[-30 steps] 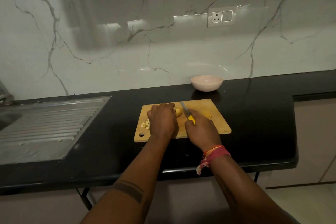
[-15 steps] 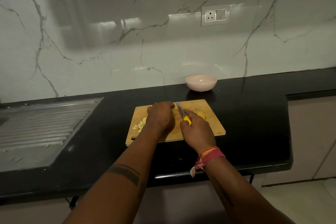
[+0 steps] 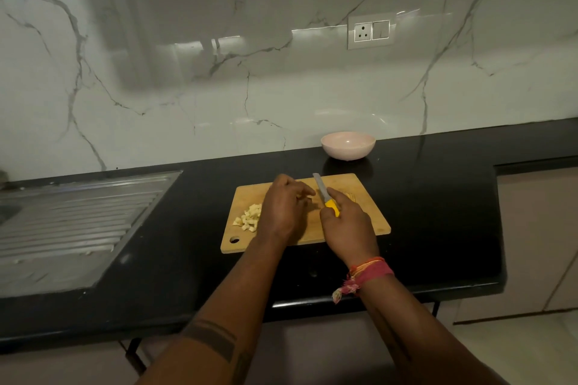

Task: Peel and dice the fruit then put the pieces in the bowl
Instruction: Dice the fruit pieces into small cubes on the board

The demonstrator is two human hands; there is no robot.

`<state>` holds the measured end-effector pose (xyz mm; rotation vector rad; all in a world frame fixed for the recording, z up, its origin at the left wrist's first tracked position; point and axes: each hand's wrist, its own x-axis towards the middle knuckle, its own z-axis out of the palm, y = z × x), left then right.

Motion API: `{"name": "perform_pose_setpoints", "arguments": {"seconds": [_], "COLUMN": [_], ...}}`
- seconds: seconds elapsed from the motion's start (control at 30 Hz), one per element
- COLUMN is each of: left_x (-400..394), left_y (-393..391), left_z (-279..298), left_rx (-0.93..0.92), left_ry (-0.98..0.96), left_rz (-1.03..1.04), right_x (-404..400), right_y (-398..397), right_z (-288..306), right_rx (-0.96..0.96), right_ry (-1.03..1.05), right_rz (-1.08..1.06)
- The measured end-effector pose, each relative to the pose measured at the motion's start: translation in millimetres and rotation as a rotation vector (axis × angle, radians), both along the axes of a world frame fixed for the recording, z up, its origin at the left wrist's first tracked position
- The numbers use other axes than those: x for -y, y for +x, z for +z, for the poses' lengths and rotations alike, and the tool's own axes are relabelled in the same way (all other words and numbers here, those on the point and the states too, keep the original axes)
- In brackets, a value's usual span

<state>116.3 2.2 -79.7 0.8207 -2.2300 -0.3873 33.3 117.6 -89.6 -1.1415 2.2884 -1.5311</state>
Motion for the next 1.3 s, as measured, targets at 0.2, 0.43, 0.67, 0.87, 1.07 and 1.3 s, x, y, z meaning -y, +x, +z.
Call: {"name": "perform_pose_setpoints", "arguments": {"seconds": [0.2,0.43,0.67,0.87,1.07,1.3], "left_x": [-12.3,-20.0,-15.3,-13.7,-12.2,-11.1], "left_y": [12.1,20.5,19.6,21.3,15.6,14.2], "left_z": [-14.1,-24.7,-28.8,-30.1,-30.1,-27.1], "left_rx": [0.142,0.16,0.179,0.222,0.168,0.161], "left_ry": [-0.042,-0.031,-0.008,-0.001,0.04,0.042], "left_rz": [-0.172,-0.154,-0.105,-0.126,-0.06,-0.058], "right_x": [-20.1,-33.9,-40.2,-39.3,-37.4,-34.7], "right_y": [8.7,22.1,31.8,33.2,35.4,40.1], "right_z": [-3.1,-6.1,-10.3,-10.5,-11.3,-12.3], "right_rx": [-0.172,-0.31,-0.379,-0.384,-0.425,-0.464], "right_ry": [0.166,0.293,0.294,0.293,0.321,0.361], "right_rz": [-0.027,-0.04,-0.062,-0.056,-0.069,-0.061]}}
